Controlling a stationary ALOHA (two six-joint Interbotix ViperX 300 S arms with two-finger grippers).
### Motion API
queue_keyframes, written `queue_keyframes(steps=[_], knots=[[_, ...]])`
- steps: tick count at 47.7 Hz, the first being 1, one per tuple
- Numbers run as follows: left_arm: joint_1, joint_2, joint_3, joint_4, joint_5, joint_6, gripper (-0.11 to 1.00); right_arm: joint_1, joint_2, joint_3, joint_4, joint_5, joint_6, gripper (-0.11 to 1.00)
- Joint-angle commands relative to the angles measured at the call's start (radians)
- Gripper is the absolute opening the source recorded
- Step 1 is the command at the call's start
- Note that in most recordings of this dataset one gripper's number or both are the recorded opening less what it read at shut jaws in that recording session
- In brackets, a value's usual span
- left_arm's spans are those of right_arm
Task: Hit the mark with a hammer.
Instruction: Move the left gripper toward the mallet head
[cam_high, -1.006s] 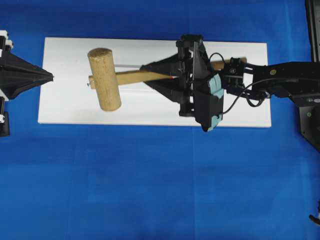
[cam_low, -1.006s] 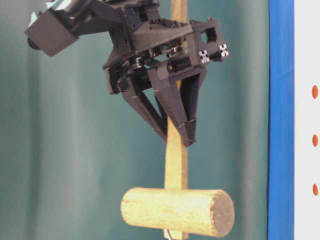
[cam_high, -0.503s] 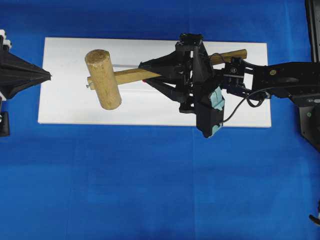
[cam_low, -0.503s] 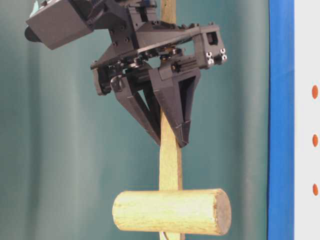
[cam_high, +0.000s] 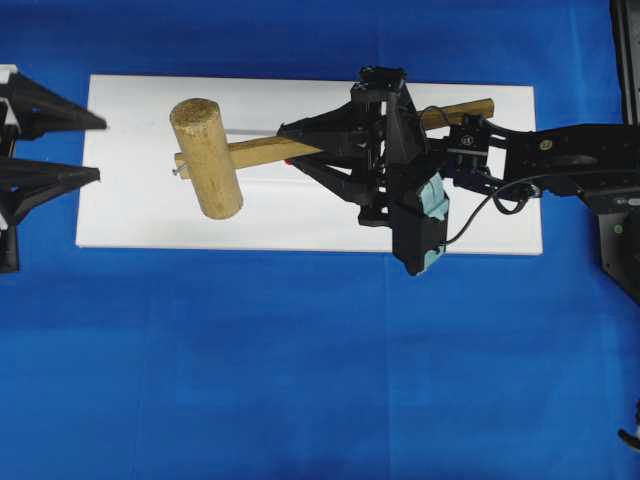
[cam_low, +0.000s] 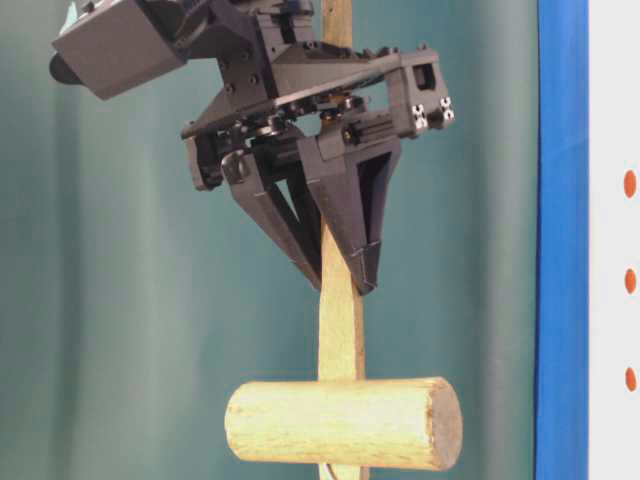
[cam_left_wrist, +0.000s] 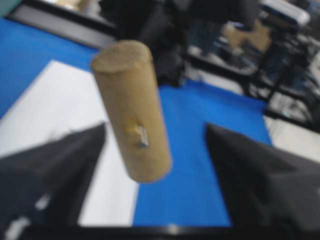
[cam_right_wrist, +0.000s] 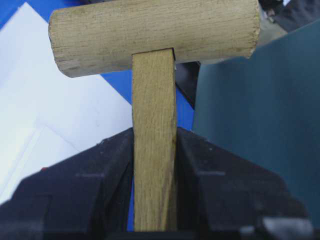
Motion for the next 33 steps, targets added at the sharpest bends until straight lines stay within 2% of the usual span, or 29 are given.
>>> queue_keyframes(steps=[1,5,15,24,33], knots=[[0.009,0.008,-0.012,-0.002,-0.009,-0.003,0.85,-0.002,-0.026,-0.032,0.002,-0.011,0.003,0.10],[0.015,0.011,-0.012,-0.002,-0.009,-0.005,0.94,-0.002,-0.026,-0.032,0.002,-0.011,0.003,0.10],[0.055,0.057,-0.015,-0.003,-0.060,-0.029,0.94,-0.002,-0.028,-0.034,0.002,-0.011,0.003,0.10],[0.061,0.186,-0.035,-0.003,-0.199,-0.041,0.94,-0.002,-0.028,-0.034,0.002,-0.017,0.002,0.10],[0.058,0.342,-0.095,-0.003,-0.302,-0.055,0.94,-0.002,-0.026,-0.034,0.002,-0.017,0.002,0.10]])
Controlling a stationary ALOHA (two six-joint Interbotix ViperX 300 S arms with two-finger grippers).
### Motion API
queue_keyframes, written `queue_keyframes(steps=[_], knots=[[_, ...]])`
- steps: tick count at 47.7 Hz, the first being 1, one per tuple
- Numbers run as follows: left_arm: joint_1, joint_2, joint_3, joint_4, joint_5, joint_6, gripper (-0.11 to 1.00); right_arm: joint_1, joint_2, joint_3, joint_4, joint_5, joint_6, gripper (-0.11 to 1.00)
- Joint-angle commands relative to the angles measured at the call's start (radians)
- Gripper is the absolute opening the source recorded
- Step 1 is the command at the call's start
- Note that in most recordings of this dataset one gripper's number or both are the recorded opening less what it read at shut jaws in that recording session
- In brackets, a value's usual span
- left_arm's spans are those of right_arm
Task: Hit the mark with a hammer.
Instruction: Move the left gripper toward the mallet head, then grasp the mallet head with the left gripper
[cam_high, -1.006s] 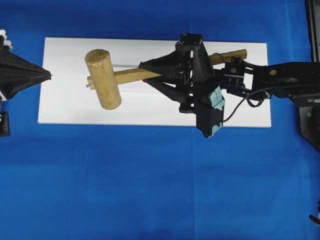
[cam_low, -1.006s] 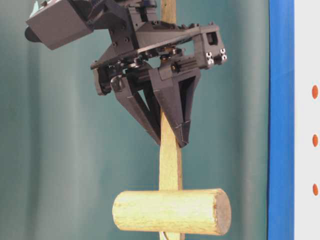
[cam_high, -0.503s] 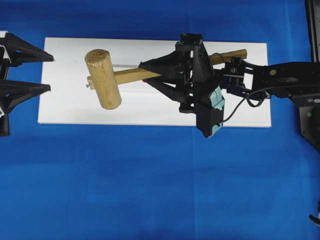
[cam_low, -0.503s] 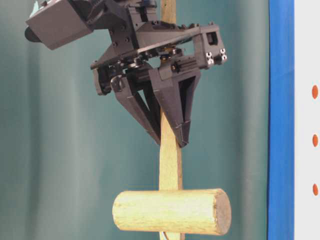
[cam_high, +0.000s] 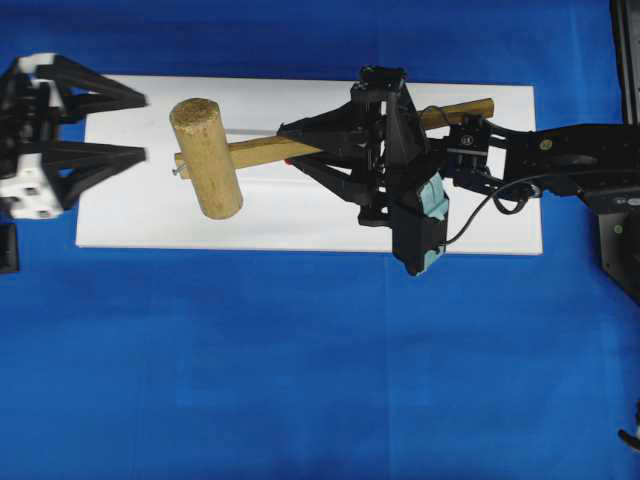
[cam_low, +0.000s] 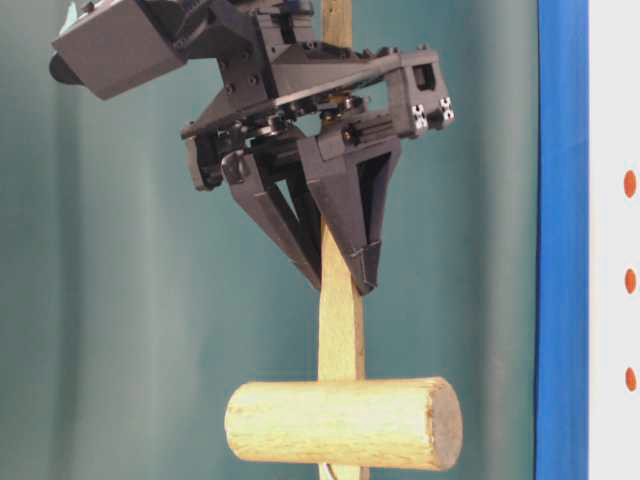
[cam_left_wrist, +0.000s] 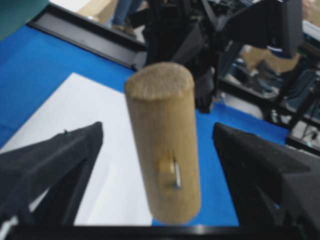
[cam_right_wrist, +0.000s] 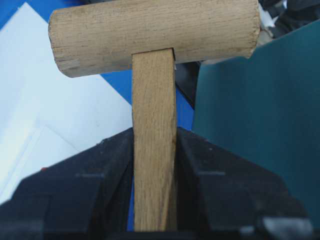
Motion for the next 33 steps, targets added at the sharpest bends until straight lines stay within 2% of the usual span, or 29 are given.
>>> queue_keyframes(steps=[1,14,24,33], knots=[[0.002,0.063,-0.052,-0.002,-0.051,-0.014,0.94,-0.002,-0.026,-0.035,0.002,-0.018,0.003,0.10],[-0.006,0.227,-0.155,-0.002,-0.072,-0.040,0.94,-0.002,-0.028,-0.034,0.002,-0.018,0.003,0.10],[-0.006,0.256,-0.181,-0.002,-0.071,-0.041,0.94,-0.002,-0.028,-0.034,0.002,-0.014,0.003,0.10],[-0.006,0.261,-0.184,-0.002,-0.071,-0.080,0.92,-0.002,-0.028,-0.035,0.002,-0.012,0.003,0.10]])
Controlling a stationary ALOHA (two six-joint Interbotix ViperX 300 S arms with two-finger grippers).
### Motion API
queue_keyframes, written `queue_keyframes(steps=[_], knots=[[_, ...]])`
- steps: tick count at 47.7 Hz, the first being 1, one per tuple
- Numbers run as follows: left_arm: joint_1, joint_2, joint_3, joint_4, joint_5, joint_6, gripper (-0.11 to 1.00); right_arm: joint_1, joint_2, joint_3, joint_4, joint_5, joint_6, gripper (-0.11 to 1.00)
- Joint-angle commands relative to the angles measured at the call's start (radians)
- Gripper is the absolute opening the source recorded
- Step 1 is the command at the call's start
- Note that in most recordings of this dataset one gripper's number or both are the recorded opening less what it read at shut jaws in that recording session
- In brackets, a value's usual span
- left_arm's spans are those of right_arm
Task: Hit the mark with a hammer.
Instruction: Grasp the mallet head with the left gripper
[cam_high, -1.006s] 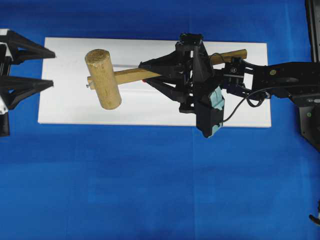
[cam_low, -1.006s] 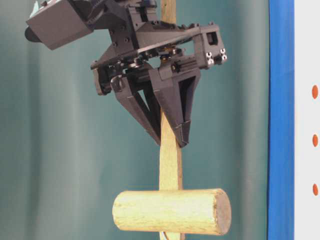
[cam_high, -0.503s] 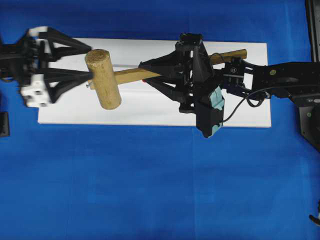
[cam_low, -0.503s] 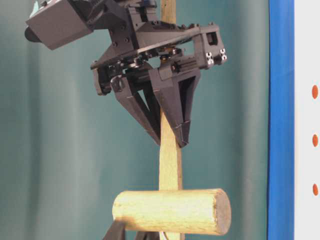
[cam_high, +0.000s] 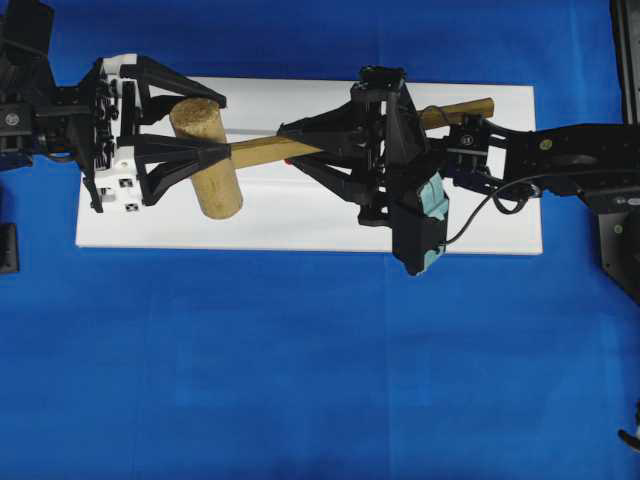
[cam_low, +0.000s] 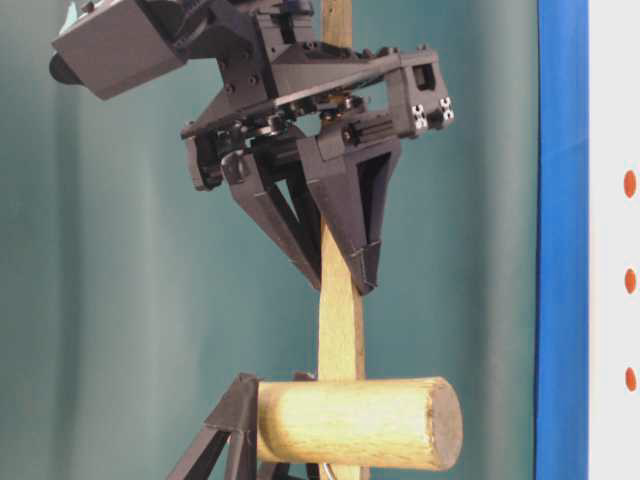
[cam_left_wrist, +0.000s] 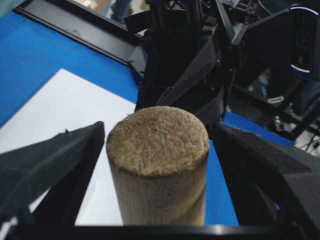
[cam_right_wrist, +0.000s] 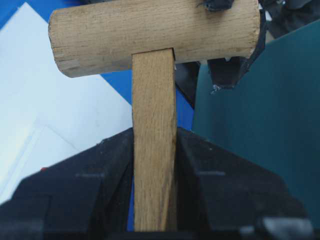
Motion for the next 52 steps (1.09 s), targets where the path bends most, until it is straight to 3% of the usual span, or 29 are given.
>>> queue_keyframes(steps=[1,5,12,30,41,45,52], knots=[[-0.003,-0.005,-0.023,-0.002,-0.006,-0.014,0.91,-0.002,-0.026,-0.035,0.003,-0.014,0.003,0.10],[-0.003,-0.005,-0.025,-0.002,0.006,-0.028,0.81,-0.002,-0.026,-0.035,0.003,-0.012,0.003,0.10],[-0.006,-0.003,-0.025,0.000,0.008,-0.038,0.44,-0.002,-0.028,-0.035,0.003,-0.012,0.003,0.10],[-0.006,-0.006,-0.025,-0.002,0.008,-0.037,0.46,-0.002,-0.028,-0.038,0.006,0.020,0.008,0.10],[-0.006,-0.014,-0.025,-0.002,0.009,-0.035,0.46,-0.002,-0.028,-0.052,0.064,0.066,0.008,0.11],[-0.006,-0.017,-0.025,-0.002,0.009,-0.029,0.46,-0.002,-0.028,-0.051,0.067,0.072,0.008,0.22],[-0.006,-0.025,-0.018,0.006,0.011,-0.017,0.46,0.012,-0.035,-0.046,0.081,0.110,0.014,0.66]])
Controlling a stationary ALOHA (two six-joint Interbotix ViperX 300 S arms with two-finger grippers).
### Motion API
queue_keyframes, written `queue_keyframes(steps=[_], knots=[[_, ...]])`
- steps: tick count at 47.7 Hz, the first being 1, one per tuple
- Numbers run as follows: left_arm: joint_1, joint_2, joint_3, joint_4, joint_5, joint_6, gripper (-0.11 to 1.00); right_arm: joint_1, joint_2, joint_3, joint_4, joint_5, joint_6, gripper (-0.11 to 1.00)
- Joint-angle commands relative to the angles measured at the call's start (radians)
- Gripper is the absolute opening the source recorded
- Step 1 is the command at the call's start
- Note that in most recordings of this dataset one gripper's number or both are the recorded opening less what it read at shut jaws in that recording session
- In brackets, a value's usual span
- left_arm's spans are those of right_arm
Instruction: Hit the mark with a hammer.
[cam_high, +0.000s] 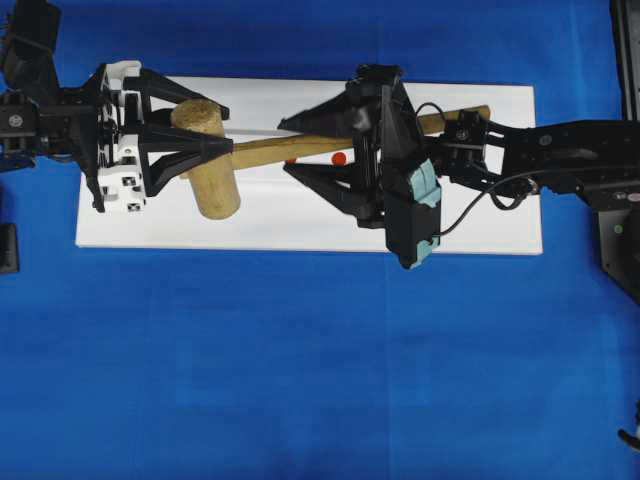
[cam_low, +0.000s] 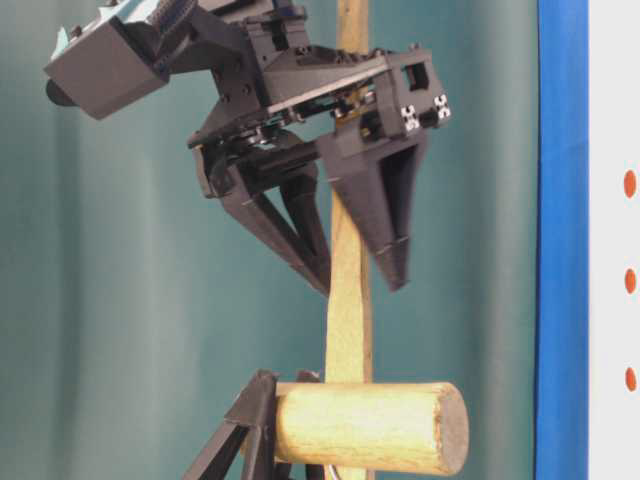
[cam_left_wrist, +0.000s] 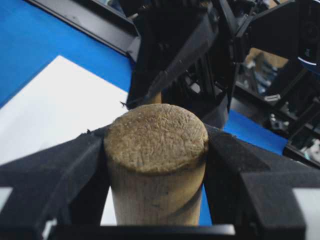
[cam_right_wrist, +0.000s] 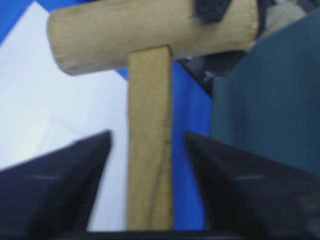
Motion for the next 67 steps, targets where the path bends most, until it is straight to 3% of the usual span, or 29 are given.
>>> queue_keyframes(steps=[1,4,7,19,27,49,67], knots=[[-0.003,-0.025,-0.015,0.009,-0.005,0.011,0.46,0.015,-0.037,-0.021,0.015,0.021,0.008,0.72],[-0.003,-0.029,-0.012,0.015,0.006,0.044,0.46,0.023,-0.046,-0.023,0.035,0.046,0.018,0.88],[-0.002,-0.035,-0.008,0.015,0.031,0.115,0.46,0.025,-0.064,-0.026,0.061,0.075,0.041,0.96],[-0.015,-0.054,-0.012,0.015,0.146,0.446,0.46,0.025,-0.141,-0.020,0.189,0.164,0.173,0.94],[-0.035,-0.061,-0.014,0.012,0.156,0.575,0.46,0.025,-0.149,-0.015,0.213,0.184,0.222,0.94],[-0.048,-0.066,-0.017,0.012,0.160,0.584,0.46,0.002,-0.077,-0.029,0.253,0.216,0.301,0.94],[-0.064,-0.066,-0.020,0.012,0.156,0.586,0.46,-0.017,0.025,-0.091,0.258,0.218,0.302,0.93]])
